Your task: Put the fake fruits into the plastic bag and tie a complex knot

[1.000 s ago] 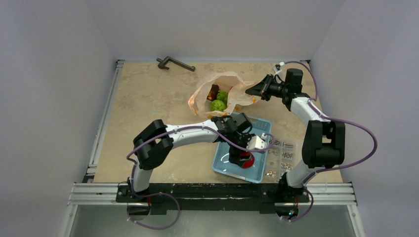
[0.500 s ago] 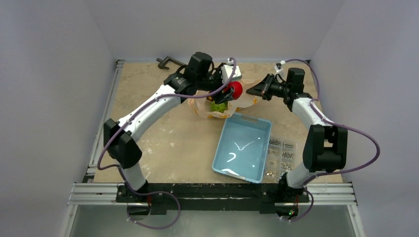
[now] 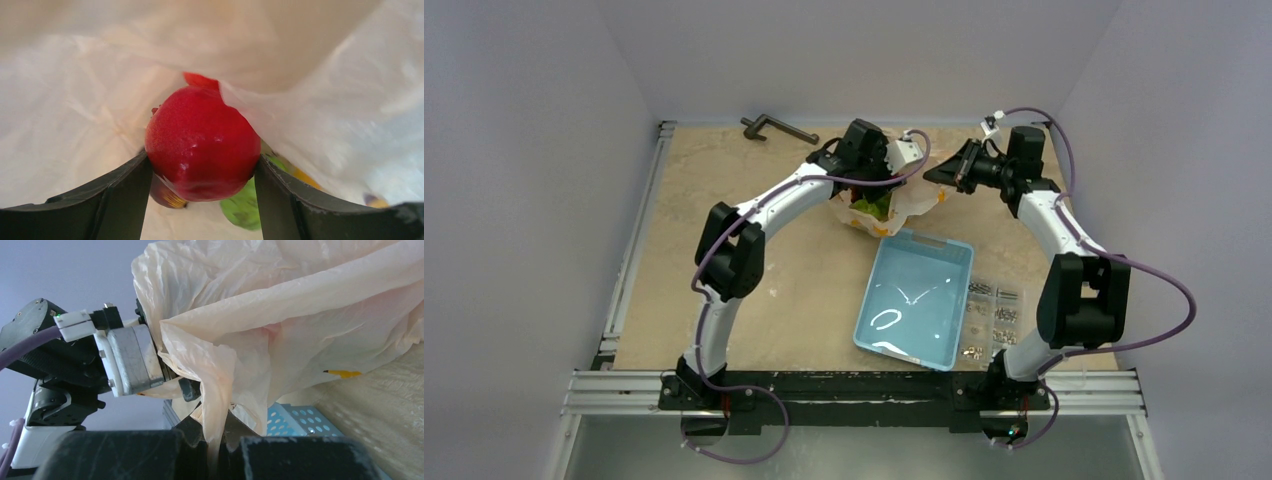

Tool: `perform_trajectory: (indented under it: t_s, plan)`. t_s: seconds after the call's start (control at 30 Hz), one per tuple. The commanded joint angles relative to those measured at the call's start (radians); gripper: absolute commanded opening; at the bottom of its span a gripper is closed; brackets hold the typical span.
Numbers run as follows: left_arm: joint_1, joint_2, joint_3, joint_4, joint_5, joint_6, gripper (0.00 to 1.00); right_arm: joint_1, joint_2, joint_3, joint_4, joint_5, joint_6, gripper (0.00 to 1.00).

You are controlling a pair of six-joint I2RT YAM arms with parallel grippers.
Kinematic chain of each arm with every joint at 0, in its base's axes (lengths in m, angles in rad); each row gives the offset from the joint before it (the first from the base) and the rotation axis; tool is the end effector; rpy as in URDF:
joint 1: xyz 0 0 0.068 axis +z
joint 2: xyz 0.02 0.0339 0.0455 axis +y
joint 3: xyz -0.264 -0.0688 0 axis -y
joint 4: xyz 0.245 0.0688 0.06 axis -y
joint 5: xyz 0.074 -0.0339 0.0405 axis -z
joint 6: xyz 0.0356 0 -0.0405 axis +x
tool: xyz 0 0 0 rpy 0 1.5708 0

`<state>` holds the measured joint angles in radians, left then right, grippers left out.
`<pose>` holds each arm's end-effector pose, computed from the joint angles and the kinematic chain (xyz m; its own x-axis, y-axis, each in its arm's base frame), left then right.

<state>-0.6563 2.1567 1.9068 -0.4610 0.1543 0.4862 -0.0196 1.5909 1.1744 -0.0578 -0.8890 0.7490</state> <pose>0.3935 -0.3100 0.2598 -0.1322 0.6846 -0.7168 0.8562 0.4432 0.2654 0.3599 0.0206 0.2892 -0.7962 0.4448 -0.4101 -0.1858 0.4653 0.8655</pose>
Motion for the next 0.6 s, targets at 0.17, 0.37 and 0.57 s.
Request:
perform_trajectory:
  t_s: [0.17,0.37,0.57]
  plan:
    - [0.021,-0.232,-0.048,0.112,0.213,-0.048,0.89,-0.002,0.017,0.116,0.001,-0.02,0.007,0.0]
    - [0.04,-0.444,-0.073,-0.061,0.415,-0.228,1.0,-0.002,0.041,0.12,0.037,-0.003,0.027,0.0]
    - [0.188,-0.693,-0.197,-0.12,0.425,-0.441,1.0,-0.002,0.046,0.142,0.051,0.001,0.032,0.0]
